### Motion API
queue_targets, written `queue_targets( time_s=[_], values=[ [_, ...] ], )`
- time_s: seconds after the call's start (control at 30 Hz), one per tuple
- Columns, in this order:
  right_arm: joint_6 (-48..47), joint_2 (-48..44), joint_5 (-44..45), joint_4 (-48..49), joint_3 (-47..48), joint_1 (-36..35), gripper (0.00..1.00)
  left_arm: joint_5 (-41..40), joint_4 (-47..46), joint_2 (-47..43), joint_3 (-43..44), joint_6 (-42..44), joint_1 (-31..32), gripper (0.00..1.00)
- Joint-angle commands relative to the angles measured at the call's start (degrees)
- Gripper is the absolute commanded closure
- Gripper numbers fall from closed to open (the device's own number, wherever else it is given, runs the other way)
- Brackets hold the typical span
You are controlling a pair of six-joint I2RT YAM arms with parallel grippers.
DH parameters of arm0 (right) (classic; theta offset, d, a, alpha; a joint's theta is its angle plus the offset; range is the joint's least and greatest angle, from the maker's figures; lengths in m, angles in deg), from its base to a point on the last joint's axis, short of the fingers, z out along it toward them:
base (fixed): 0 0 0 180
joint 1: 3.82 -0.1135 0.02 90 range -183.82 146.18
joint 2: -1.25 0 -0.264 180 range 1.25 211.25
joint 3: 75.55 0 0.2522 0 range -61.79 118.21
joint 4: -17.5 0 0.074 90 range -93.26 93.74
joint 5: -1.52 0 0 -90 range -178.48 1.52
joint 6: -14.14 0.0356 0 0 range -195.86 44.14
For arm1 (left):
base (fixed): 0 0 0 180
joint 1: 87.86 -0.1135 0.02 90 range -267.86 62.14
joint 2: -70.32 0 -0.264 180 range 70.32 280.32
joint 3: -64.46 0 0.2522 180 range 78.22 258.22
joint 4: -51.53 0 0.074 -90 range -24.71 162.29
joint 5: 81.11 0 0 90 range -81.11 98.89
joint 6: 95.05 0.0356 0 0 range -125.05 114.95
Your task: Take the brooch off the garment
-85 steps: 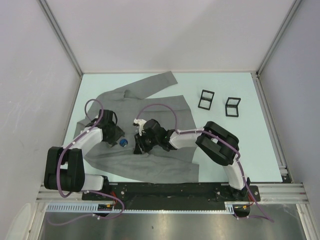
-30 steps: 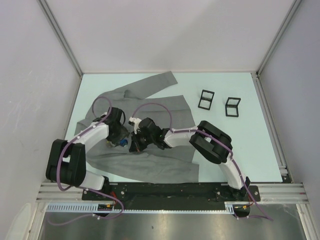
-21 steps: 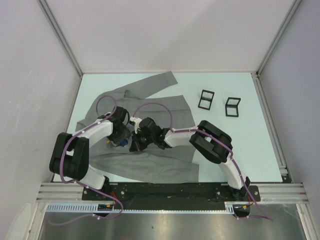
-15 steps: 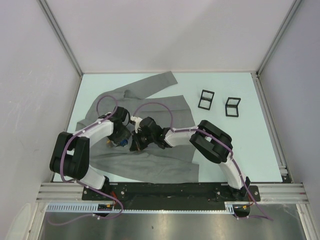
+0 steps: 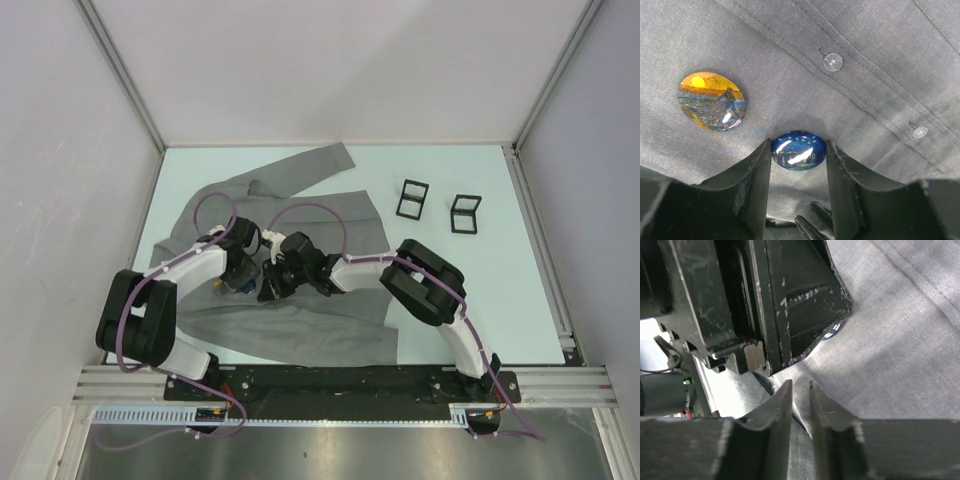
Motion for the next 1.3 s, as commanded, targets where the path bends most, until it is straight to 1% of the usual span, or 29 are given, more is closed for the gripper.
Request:
queue_targets(
  time_s=[0.0,0.03,0.1,0.27,0.4,0.63,0.77,0.9,1.13,1.27],
  values=[
    [1.4,-0.5,-2.1,3.3,-0.2,1.1,0.71,-1.9,-1.9,-2.2,-2.6,1.3,0.0,0.75],
    [1.9,-0.4,-2.3,4.0,-0.2,1.2,0.69,-1.6,-2.1,-3.5,-2.8,1.6,0.0,0.80],
    [2.2,-0.3,-2.7,4.5,-0.2,1.9,0.66,-1.1,-3.1,-4.7,-3.3,2.0,0.0,0.85],
    [3.3,-0.2,-3.2,5.4,-0.2,3.7,0.64,0.6,-3.5,-7.1,-3.3,2.5,0.0,0.99],
    [3.4,-0.3,-3.9,6.0,-0.2,4.8,0.64,1.4,-3.8,-9.0,-3.6,2.6,0.0,1.00],
    [3.7,0.0,-5.5,6.9,-0.2,5.2,0.64,4.0,-9.5,-12.7,-6.6,4.0,0.0,1.00],
    [2.5,0.6,-6.7,8.9,-0.2,5.0,0.59,6.0,-12.2,-13.4,-7.9,4.8,0.0,1.00],
    [3.0,2.3,-8.2,12.6,-0.2,5.0,0.59,6.4,-12.8,-13.6,-8.5,4.6,0.0,1.00],
    [4.0,5.4,-7.8,14.8,-0.2,4.8,0.60,6.3,-13.2,-14.2,-9.4,3.7,-0.2,1.00],
    [6.5,6.6,-8.1,18.3,-0.2,4.8,0.61,6.3,-13.2,-14.4,-9.9,3.4,-0.3,1.00]
  ],
)
